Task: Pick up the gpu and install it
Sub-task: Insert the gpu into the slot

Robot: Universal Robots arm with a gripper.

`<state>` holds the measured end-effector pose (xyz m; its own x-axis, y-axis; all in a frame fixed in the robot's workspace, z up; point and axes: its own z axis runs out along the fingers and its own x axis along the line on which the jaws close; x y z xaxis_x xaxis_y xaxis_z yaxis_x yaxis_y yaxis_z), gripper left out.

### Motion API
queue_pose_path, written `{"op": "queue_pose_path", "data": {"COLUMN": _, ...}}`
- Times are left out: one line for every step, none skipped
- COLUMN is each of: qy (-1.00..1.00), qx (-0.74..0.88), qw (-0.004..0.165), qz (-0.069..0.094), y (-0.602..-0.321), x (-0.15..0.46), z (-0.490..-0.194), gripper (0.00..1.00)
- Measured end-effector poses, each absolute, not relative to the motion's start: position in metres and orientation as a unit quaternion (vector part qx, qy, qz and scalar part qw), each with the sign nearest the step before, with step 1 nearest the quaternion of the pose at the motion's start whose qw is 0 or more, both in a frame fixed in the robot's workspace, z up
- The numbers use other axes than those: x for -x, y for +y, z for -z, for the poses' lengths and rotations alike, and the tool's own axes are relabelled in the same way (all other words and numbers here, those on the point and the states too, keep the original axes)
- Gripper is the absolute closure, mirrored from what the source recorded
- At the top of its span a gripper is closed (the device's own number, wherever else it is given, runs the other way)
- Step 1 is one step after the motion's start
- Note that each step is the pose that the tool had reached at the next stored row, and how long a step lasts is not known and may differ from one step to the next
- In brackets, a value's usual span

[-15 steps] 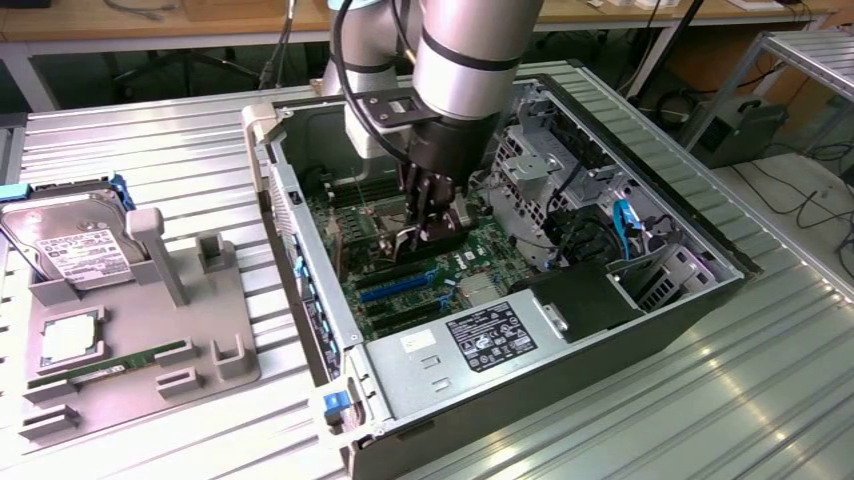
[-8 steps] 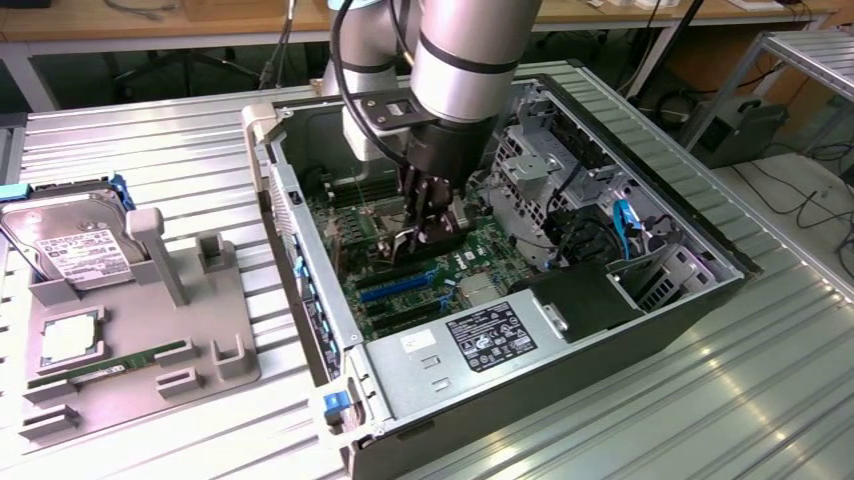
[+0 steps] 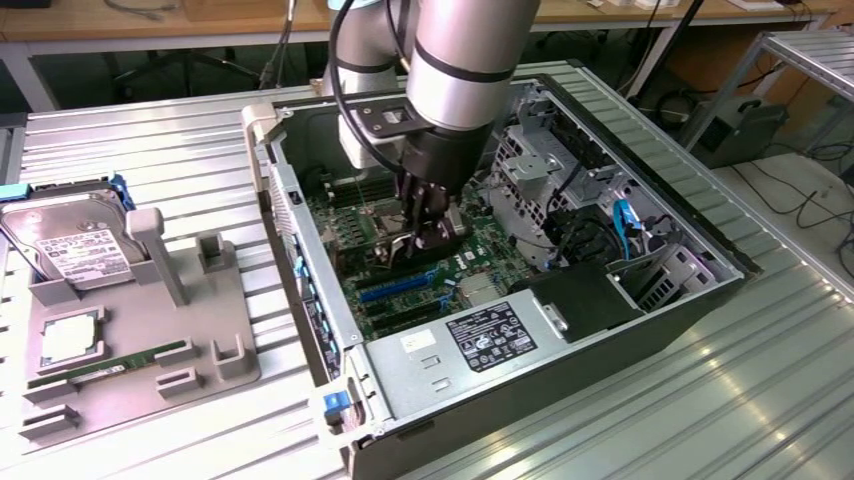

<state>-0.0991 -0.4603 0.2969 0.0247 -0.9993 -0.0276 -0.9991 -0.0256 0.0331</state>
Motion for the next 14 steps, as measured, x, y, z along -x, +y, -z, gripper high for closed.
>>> {"op": "queue_pose_path", "data": {"qy": -0.698, "qx": -0.716, "qw": 0.002, "qz": 0.021, "y": -0.460, "x": 0.100, "z": -0.296, "gripper": 0.74}}
{"op": "queue_pose_path", "data": {"qy": -0.698, "qx": -0.716, "qw": 0.002, "qz": 0.021, "y": -0.460, "x": 0.100, "z": -0.295, "gripper": 0.74}}
{"op": "queue_pose_path", "data": {"qy": -0.698, "qx": -0.716, "qw": 0.002, "qz": 0.021, "y": -0.460, "x": 0.100, "z": -0.293, "gripper": 0.74}}
{"op": "queue_pose_path", "data": {"qy": -0.698, "qx": -0.716, "qw": 0.002, "qz": 0.021, "y": -0.460, "x": 0.100, "z": -0.292, "gripper": 0.74}}
{"op": "queue_pose_path", "data": {"qy": -0.698, "qx": -0.715, "qw": 0.002, "qz": 0.021, "y": -0.460, "x": 0.100, "z": -0.290, "gripper": 0.74}}
{"op": "queue_pose_path", "data": {"qy": -0.698, "qx": -0.715, "qw": 0.002, "qz": 0.021, "y": -0.460, "x": 0.100, "z": -0.288, "gripper": 0.74}}
{"op": "queue_pose_path", "data": {"qy": -0.698, "qx": -0.715, "qw": 0.002, "qz": 0.021, "y": -0.460, "x": 0.100, "z": -0.287, "gripper": 0.74}}
{"op": "queue_pose_path", "data": {"qy": -0.698, "qx": -0.715, "qw": 0.002, "qz": 0.021, "y": -0.460, "x": 0.100, "z": -0.287, "gripper": 0.74}}
{"op": "queue_pose_path", "data": {"qy": -0.698, "qx": -0.715, "qw": 0.002, "qz": 0.021, "y": -0.460, "x": 0.100, "z": -0.286, "gripper": 0.74}}
{"op": "queue_pose_path", "data": {"qy": -0.698, "qx": -0.715, "qw": 0.002, "qz": 0.021, "y": -0.460, "x": 0.100, "z": -0.286, "gripper": 0.74}}
{"op": "queue_pose_path", "data": {"qy": -0.698, "qx": -0.715, "qw": 0.001, "qz": 0.021, "y": -0.460, "x": 0.100, "z": -0.285, "gripper": 0.74}}
{"op": "queue_pose_path", "data": {"qy": -0.698, "qx": -0.715, "qw": 0.001, "qz": 0.020, "y": -0.460, "x": 0.100, "z": -0.284, "gripper": 0.74}}
{"op": "queue_pose_path", "data": {"qy": -0.698, "qx": -0.715, "qw": 0.001, "qz": 0.020, "y": -0.460, "x": 0.100, "z": -0.283, "gripper": 0.74}}
{"op": "queue_pose_path", "data": {"qy": -0.698, "qx": -0.715, "qw": 0.000, "qz": 0.019, "y": -0.460, "x": 0.100, "z": -0.282, "gripper": 0.74}}
